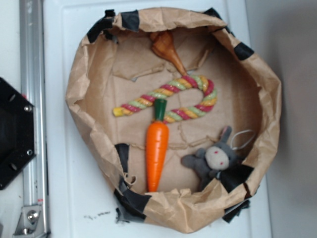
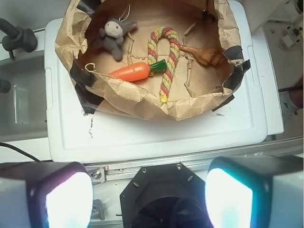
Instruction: Grab the gray animal.
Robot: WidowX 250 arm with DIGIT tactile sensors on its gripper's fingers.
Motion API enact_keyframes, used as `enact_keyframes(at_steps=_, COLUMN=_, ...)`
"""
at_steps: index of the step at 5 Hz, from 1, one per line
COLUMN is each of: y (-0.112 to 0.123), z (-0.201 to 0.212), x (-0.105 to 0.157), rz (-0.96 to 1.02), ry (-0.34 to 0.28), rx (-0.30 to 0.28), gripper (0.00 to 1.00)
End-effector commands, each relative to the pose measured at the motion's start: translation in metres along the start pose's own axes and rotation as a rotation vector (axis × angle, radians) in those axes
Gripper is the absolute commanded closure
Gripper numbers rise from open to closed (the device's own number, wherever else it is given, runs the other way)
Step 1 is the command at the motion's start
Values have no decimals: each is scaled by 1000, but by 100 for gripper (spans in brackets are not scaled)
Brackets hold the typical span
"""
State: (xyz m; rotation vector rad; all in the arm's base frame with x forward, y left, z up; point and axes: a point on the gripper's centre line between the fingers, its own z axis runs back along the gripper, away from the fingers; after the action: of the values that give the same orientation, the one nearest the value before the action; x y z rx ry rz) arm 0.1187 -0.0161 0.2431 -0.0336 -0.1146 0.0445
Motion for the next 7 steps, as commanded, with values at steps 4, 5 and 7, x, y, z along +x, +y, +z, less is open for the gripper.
enact_keyframes(at_steps=4, y=-1, z=-108, x=129, rz=93, ry=-172, rx=-231, gripper=0)
enact_keyframes(at_steps=5, y=-19, z=-139, x=148, rz=73, ry=-213, rx=-300, gripper=0)
enact_keyframes(at_steps=7, y=-58, z=-186, x=174, rz=29, ry=-238, rx=-292, gripper=0)
